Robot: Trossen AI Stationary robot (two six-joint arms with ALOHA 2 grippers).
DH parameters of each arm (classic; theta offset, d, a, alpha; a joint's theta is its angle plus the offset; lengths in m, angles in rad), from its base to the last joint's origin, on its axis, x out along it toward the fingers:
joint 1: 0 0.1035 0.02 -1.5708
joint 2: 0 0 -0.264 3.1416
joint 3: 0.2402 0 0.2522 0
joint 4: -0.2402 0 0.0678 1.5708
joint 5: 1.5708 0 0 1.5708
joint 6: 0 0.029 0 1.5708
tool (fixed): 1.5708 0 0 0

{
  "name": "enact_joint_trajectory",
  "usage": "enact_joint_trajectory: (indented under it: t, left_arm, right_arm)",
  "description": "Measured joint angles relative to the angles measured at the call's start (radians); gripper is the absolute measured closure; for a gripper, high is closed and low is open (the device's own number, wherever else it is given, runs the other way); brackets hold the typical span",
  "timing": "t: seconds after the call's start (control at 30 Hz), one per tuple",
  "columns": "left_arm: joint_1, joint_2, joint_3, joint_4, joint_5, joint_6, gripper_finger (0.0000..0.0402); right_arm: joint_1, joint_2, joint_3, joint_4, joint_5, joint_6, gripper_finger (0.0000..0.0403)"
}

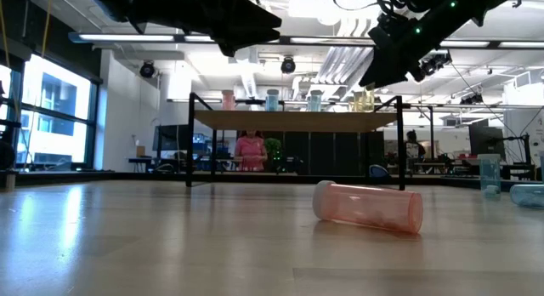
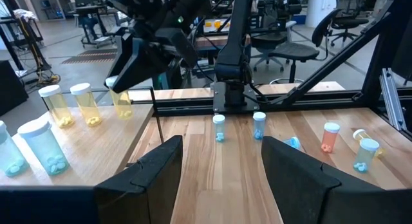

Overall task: Pick and place medicine bottles onto shelf by color
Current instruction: Put the yellow pill bottle on the shelf aligned with the other yellow pill bottles

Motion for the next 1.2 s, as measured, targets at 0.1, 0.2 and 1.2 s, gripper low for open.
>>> enact_joint_trajectory:
  t: [0.1, 0.2, 1.2]
  left_arm:
    - [0.0, 0.0, 0.0, 0.0, 0.0, 0.0, 0.0199]
    - [0.0, 0.0, 0.0, 0.0, 0.0, 0.0, 0.0199]
    - [0.0, 0.0, 0.0, -0.004, 0.0, 0.025, 0.0199]
  right_arm:
    - [0.0, 0.0, -0.001, 0.002, 0.001, 0.0, 0.0286]
    - [0.0, 0.004, -0.001, 0.006, 0.002, -0.001, 0.0286]
    - [-0.026, 0.039, 0.001, 0.014, 0.002, -0.011, 0.0274]
